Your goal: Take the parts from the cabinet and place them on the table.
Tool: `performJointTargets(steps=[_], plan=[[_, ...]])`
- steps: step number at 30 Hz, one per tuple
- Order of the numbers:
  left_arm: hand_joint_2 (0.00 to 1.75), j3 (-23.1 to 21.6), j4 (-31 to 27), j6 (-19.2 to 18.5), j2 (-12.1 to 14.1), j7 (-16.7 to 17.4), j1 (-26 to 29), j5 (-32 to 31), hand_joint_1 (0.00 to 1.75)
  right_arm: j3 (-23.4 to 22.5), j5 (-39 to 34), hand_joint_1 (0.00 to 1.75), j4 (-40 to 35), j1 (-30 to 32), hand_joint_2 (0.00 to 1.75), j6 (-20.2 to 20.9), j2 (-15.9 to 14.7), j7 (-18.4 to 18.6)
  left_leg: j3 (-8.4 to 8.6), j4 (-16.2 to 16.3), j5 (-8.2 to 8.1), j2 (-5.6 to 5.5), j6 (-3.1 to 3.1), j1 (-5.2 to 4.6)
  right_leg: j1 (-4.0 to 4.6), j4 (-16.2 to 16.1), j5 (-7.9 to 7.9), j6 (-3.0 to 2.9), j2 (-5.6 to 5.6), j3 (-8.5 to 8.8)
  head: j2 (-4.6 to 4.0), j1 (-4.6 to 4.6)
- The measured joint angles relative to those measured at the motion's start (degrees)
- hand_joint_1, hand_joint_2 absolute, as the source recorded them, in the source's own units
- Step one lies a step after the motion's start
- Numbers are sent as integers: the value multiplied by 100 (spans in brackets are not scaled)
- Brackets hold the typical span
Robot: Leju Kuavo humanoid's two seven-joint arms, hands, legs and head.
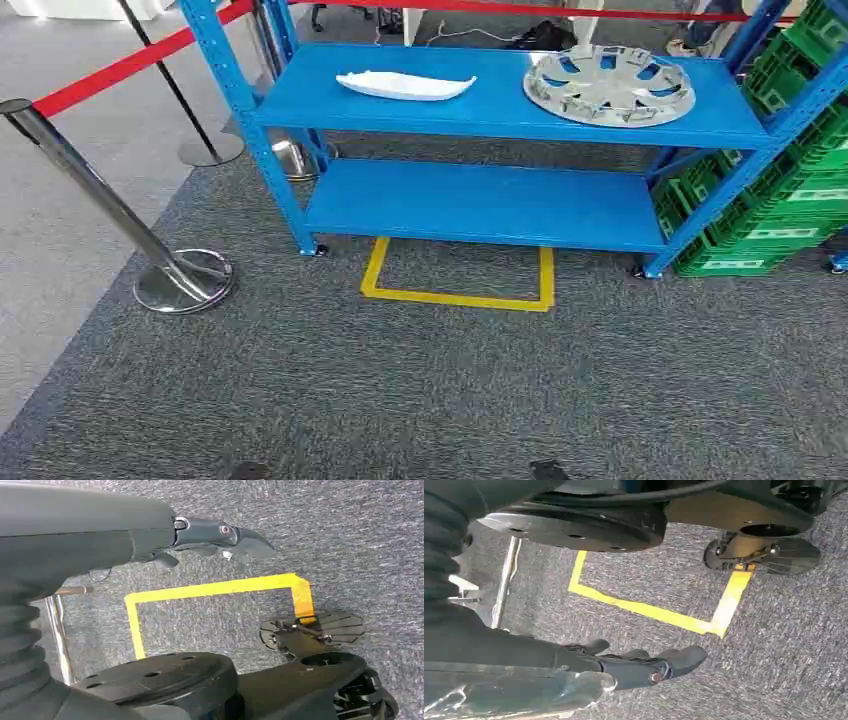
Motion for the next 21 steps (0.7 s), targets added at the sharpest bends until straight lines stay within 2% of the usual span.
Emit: performJointTargets(steps=[20, 21], plan=[[175, 4, 0, -9, -26, 39, -30, -63, 0, -4, -44, 0, 0, -1, 175, -9, -2, 66, 0, 0, 0, 0, 0, 0, 0, 0, 0, 0, 0, 0, 0, 0], [0, 11, 0, -20, -33, -20, -36, -46, 0, -4, -41, 0, 0, 0, 175, -7, -2, 48, 0, 0, 0, 0, 0, 0, 0, 0, 0, 0, 0, 0, 0, 0]])
